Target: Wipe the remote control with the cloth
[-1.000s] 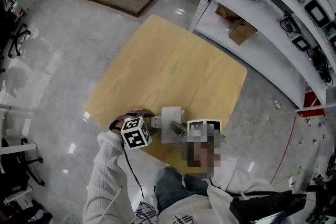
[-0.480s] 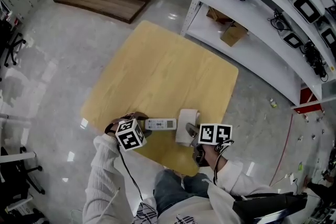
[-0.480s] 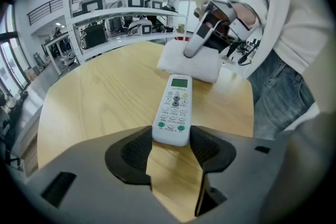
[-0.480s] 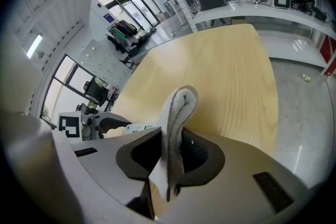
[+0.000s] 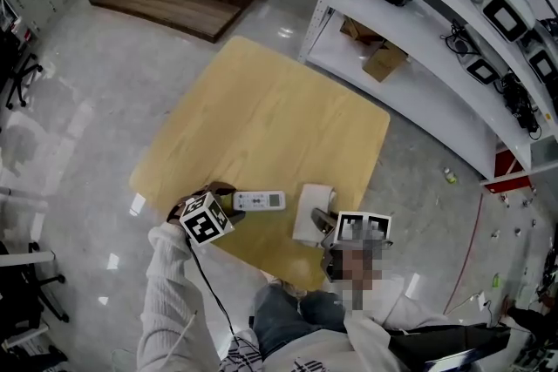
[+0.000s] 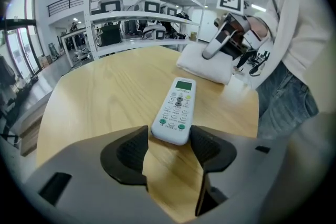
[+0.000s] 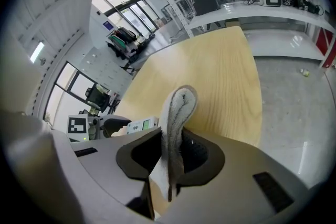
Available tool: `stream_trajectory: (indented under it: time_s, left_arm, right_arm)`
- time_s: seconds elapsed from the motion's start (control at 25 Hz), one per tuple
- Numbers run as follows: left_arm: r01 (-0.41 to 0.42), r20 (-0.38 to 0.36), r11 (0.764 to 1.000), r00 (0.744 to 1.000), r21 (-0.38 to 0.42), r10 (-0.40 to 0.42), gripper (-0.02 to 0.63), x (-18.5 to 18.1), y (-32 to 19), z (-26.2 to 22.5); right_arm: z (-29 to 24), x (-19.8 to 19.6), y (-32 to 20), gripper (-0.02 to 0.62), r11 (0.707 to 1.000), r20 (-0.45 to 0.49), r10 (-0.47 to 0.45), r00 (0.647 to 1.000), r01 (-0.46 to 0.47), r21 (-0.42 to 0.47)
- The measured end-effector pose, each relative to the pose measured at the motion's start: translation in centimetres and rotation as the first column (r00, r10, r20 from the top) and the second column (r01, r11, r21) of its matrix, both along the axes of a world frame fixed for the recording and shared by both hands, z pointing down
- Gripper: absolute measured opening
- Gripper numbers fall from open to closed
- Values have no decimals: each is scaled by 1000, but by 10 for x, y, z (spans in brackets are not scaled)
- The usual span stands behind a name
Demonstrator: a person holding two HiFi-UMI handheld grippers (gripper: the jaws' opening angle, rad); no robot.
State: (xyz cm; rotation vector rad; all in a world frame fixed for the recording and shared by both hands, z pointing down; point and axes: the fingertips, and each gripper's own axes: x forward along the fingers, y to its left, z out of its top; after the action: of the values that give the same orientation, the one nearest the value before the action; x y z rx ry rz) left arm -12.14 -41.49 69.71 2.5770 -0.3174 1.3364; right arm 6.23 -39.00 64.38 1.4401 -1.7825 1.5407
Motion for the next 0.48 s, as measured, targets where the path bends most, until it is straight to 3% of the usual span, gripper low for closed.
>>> stream_trajectory:
  time_s: [0.28,0.36,0.48]
  left_arm:
    - [149,-98,985,983,-83,-156,264,-15,10,-7]
    - [225,-144,969,961,-100,-238,264,-23,14,-16]
    - [355,-245,926,894,-128,-376,263,-34,23,-39]
  right_arm:
    - [-8,10,7,89,1000,4,1,1000,-1,20]
    - [-10,13,9,89,1000,5,1,1000,-1,30]
    - [-15,13,10,89,999,12,-9,1000,8,52]
